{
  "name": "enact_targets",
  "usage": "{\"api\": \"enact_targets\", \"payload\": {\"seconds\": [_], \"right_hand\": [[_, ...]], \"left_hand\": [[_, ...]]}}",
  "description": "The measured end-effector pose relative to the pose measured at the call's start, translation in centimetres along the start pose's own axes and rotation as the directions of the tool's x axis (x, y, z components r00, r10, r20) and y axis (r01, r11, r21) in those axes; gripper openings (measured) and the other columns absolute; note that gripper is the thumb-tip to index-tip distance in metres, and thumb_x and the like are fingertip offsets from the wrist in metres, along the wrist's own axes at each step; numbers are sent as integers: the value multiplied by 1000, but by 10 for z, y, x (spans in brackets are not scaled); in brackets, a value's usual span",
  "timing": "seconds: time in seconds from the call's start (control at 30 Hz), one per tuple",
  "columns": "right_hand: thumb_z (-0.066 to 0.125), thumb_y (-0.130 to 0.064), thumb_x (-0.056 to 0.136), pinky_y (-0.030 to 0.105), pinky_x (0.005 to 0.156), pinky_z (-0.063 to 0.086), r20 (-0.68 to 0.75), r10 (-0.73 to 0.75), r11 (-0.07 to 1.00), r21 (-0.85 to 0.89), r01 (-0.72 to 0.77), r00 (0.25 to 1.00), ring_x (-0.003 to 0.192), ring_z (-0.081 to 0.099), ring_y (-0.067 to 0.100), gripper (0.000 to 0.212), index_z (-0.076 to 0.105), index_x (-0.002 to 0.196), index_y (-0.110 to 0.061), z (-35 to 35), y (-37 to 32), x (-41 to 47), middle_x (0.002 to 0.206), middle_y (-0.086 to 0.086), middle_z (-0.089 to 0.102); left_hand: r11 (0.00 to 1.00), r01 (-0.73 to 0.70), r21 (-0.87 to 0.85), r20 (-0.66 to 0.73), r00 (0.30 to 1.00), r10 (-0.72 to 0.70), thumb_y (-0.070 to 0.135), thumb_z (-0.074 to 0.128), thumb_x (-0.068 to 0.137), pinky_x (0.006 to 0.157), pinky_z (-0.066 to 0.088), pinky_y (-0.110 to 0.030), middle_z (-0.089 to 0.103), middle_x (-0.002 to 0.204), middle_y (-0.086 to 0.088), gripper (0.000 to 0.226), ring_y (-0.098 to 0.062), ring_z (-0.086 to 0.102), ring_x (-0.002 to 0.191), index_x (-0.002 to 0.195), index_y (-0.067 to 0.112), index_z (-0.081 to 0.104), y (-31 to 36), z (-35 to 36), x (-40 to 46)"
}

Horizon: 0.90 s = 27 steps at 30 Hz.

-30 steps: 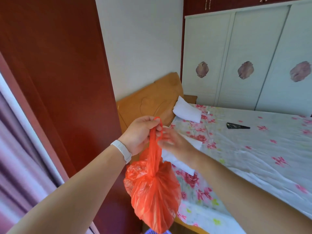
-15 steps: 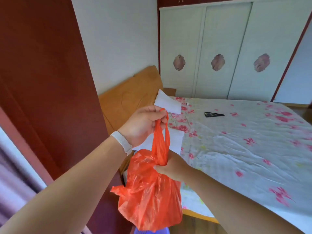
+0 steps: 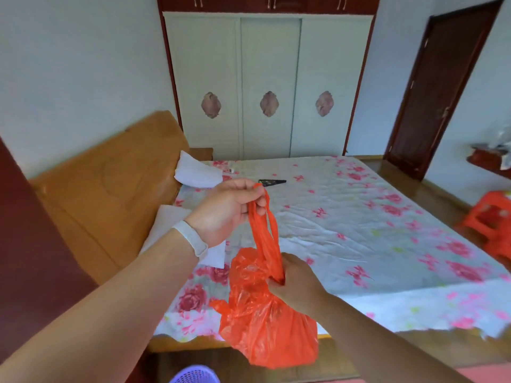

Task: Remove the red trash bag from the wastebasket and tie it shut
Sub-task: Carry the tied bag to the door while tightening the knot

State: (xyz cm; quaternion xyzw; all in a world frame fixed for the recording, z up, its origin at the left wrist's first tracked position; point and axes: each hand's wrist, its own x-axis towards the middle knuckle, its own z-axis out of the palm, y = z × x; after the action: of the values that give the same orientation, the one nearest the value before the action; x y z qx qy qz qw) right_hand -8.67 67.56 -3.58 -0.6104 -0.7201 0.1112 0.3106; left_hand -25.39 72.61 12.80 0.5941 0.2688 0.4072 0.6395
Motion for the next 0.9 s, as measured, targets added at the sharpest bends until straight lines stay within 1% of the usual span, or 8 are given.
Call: {"api": "enact_targets", "payload": {"seconds": [0.07, 0.17, 0.3, 0.47, 0.53, 0.67, 0.83, 0.9], "right_hand": [[67, -28, 73, 33, 79, 49, -58, 25, 1000, -7, -26, 998, 89, 61, 23, 29, 66, 100, -18, -26, 28, -13, 95, 4, 67], [67, -28, 72, 35, 78, 50, -130, 60, 998, -27, -64, 990, 88, 61, 25, 30, 67, 100, -16, -69, 76, -36, 93, 5, 66], [62, -33, 73, 36, 80, 49, -190, 119, 987, -81, -136, 975, 91, 58, 25, 34, 65, 103, -17, -127, 144, -71, 93, 4, 64], [60, -35, 72, 39, 79, 49, -260, 148, 965, -174, -197, 954, 93, 55, 26, 30, 61, 95, -16, -196, 221, -117, 91, 2, 60], [59, -36, 73, 40, 82, 48, -297, 168, 949, -208, -235, 940, 96, 54, 25, 31, 60, 96, -17, -223, 248, -137, 95, 1, 60], [55, -43, 76, 39, 91, 46, -352, 209, 910, -271, -313, 912, 109, 50, 22, 41, 57, 108, -19, -270, 292, -176, 111, 0, 59], [57, -46, 79, 41, 88, 49, -410, 244, 875, -298, -382, 879, 110, 52, 26, 41, 51, 109, -19, -313, 334, -216, 114, 4, 58], [57, -47, 80, 41, 88, 49, -426, 261, 859, -308, -410, 866, 112, 52, 27, 44, 48, 115, -21, -325, 348, -230, 117, 5, 57]], "left_hand": [[1000, 3, 8, 43, 999, -3, 7, 54, 89, 58, 51, -24, 62, 64, -4, 14, -17, 59, 57, 76, 9, 58, -4, 41, 17], [1000, 13, 12, 90, 996, -14, 6, 54, 89, 53, 50, -22, 62, 62, -2, 15, -14, 60, 53, 75, 10, 59, -11, 110, 45], [999, 28, 31, 183, 983, -34, 8, 55, 88, 53, 50, -22, 62, 62, -1, 13, -13, 59, 53, 76, 11, 59, -28, 207, 86], [999, 38, 36, 278, 959, -46, 8, 55, 88, 55, 50, -22, 62, 64, -2, 14, -14, 59, 54, 76, 11, 60, -49, 316, 125], [999, 42, 28, 310, 949, -49, 8, 56, 88, 54, 50, -22, 63, 63, -2, 15, -14, 60, 54, 74, 11, 61, -57, 355, 138], [999, 50, 15, 365, 930, -52, 8, 56, 89, 56, 51, -24, 62, 64, -2, 14, -15, 59, 55, 76, 11, 60, -66, 424, 163], [998, 65, -19, 414, 909, -51, 9, 55, 89, 57, 50, -25, 62, 63, -2, 12, -14, 59, 54, 78, 10, 59, -78, 495, 191], [997, 78, -25, 438, 897, -59, 10, 55, 89, 56, 50, -25, 62, 64, -2, 13, -14, 58, 55, 77, 11, 59, -86, 518, 203]]}}
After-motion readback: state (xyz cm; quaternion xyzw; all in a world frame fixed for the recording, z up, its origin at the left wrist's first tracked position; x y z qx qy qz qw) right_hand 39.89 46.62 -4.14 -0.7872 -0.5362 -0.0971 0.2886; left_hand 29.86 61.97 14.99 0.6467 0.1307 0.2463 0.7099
